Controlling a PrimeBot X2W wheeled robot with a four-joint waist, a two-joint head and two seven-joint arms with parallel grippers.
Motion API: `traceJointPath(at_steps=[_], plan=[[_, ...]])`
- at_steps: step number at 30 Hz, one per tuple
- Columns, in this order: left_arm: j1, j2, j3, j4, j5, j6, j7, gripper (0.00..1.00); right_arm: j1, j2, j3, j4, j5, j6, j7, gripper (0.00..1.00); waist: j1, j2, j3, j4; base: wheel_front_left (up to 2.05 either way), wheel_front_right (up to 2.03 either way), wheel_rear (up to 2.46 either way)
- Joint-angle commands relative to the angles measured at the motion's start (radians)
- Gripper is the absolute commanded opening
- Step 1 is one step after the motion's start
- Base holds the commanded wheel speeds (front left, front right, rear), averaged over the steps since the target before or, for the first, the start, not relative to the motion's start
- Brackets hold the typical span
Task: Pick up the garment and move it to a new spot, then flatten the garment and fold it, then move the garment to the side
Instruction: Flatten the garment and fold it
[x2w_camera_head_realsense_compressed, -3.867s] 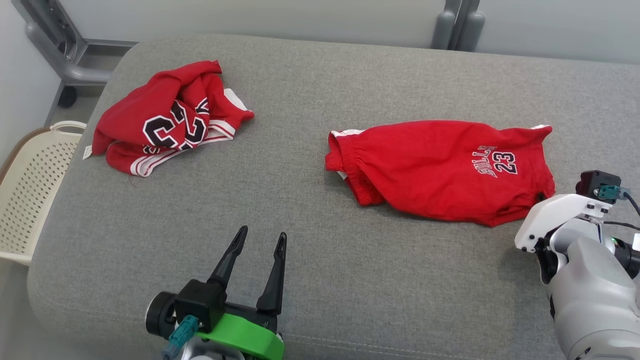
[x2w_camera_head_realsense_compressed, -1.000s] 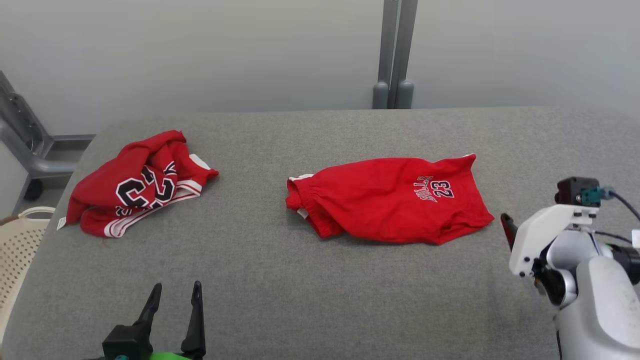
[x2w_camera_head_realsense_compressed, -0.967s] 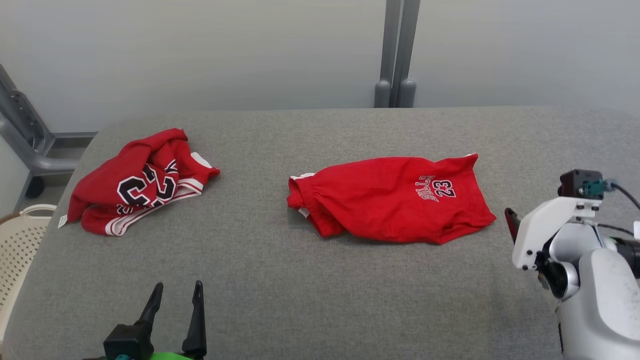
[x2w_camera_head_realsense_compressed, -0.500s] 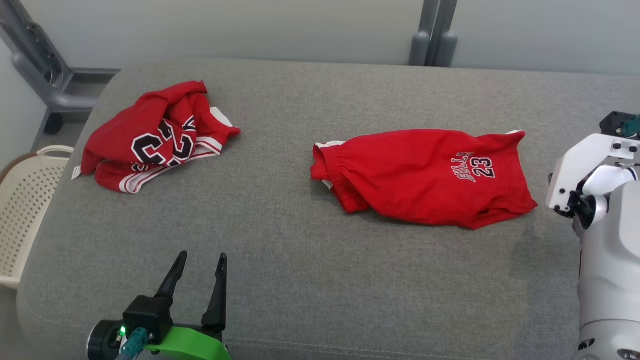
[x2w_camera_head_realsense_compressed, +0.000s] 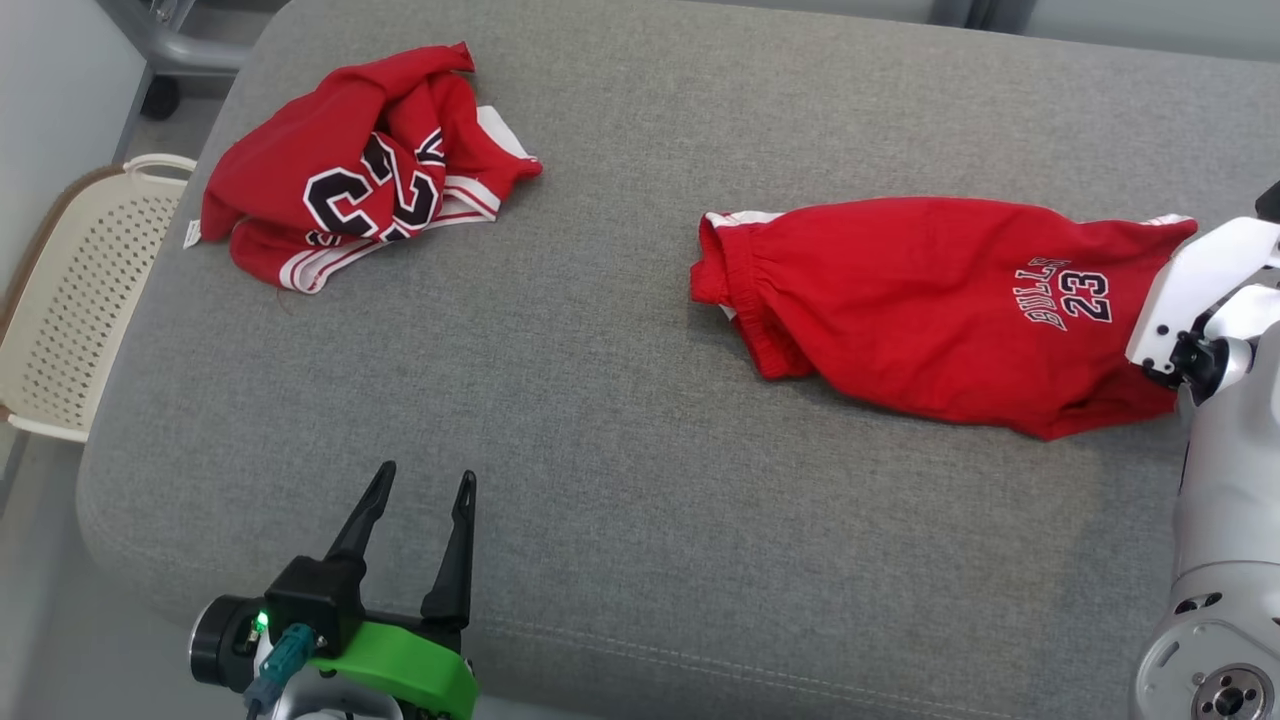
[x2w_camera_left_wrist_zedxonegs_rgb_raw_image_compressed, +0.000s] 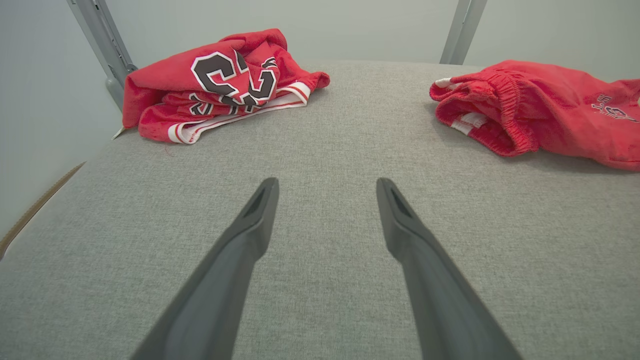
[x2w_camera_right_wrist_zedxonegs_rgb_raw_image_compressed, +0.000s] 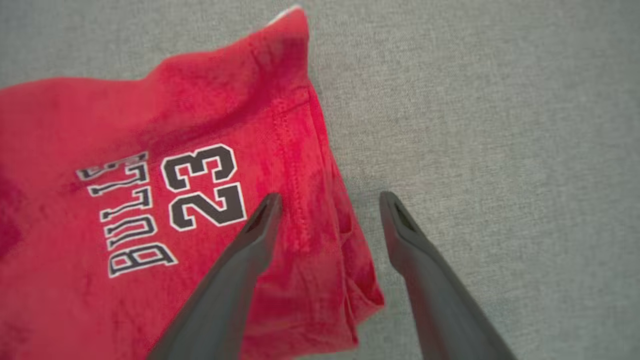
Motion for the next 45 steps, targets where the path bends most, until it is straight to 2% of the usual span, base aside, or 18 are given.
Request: traceJointPath(at_steps=[1, 12, 19, 20, 21, 22, 23, 24, 25, 26, 27, 38, 45], plan=[[-0.017, 0.002, -0.003, -0.001, 0.006, -0.003, 0.002, 1.0, -0.013, -0.005, -0.017, 0.008, -0.02, 0.0, 0.0, 1.0, -0.0001, 0.0, 0.026, 0.027, 0.0, 0.0, 0.0], [-0.026, 0.009, -0.014, -0.004, 0.001, 0.002, 0.007, 1.0, -0.05, -0.016, -0.091, 0.005, -0.136, 0.0, 0.029, 1.0, -0.0001, 0.0, 0.054, 0.047, 0.0, 0.0, 0.0], [-0.034, 0.012, -0.016, -0.009, -0.004, 0.005, 0.009, 1.0, -0.035, -0.022, -0.129, 0.038, -0.141, -0.001, 0.021, 1.0, -0.0001, 0.0, 0.078, 0.045, 0.0, 0.0, 0.0], [-0.039, 0.012, -0.016, -0.008, -0.005, 0.007, 0.01, 1.0, -0.046, -0.025, -0.136, 0.054, -0.146, -0.001, 0.025, 0.82, -0.0001, 0.0, 0.081, 0.043, 0.0, 0.0, 0.0], [-0.041, 0.013, -0.017, -0.008, -0.006, 0.008, 0.01, 1.0, -0.049, -0.024, -0.14, 0.06, -0.147, -0.001, 0.027, 0.7, -0.0001, 0.0, 0.082, 0.041, 0.0, 0.0, 0.0], [-0.042, 0.014, -0.017, -0.008, -0.007, 0.009, 0.011, 1.0, -0.053, -0.024, -0.143, 0.066, -0.149, -0.001, 0.031, 0.48, -0.0001, 0.0, 0.083, 0.04, 0.0, 0.0, 0.0], [-0.043, 0.015, -0.017, -0.007, -0.008, 0.009, 0.011, 1.0, -0.055, -0.025, -0.147, 0.072, -0.151, -0.001, 0.037, 0.38, -0.0001, 0.0, 0.083, 0.039, 0.0, 0.0, 0.0], [-0.043, 0.015, -0.017, -0.007, -0.008, 0.009, 0.011, 1.0, -0.055, -0.025, -0.147, 0.072, -0.151, -0.001, 0.037, 0.38, -0.0001, 0.0, 0.083, 0.039, 0.0, 0.0, 0.0], [-0.044, 0.016, -0.017, -0.006, -0.009, 0.009, 0.011, 1.0, -0.055, -0.024, -0.148, 0.077, -0.154, -0.001, 0.04, 0.3, -0.0001, 0.0, 0.082, 0.039, 0.0, 0.0, 0.0], [-0.045, 0.017, -0.017, -0.005, -0.01, 0.009, 0.011, 1.0, -0.055, -0.024, -0.148, 0.08, -0.157, -0.001, 0.041, 0.13, -0.0001, 0.0, 0.082, 0.038, 0.0, 0.0, 0.0], [-0.047, 0.017, -0.017, -0.004, -0.011, 0.01, 0.01, 1.0, -0.057, -0.024, -0.15, 0.084, -0.157, -0.001, 0.04, 0.0, -0.0001, 0.0, 0.082, 0.038, 0.0, 0.0, 0.0], [-0.047, 0.013, -0.022, 0.008, -0.019, 0.016, 0.005, 1.0, -0.078, -0.047, -0.127, 0.068, -0.177, -0.002, 0.006, 0.0, -0.0001, 0.0, 0.059, 0.029, 0.0, 0.0, 0.0], [-0.035, 0.007, -0.026, 0.021, -0.027, 0.021, -0.003, 1.0, -0.061, -0.089, -0.102, 0.028, -0.193, -0.001, 0.016, 0.0, -0.0001, 0.0, 0.018, 0.024, 0.0, 0.0, 0.0]])
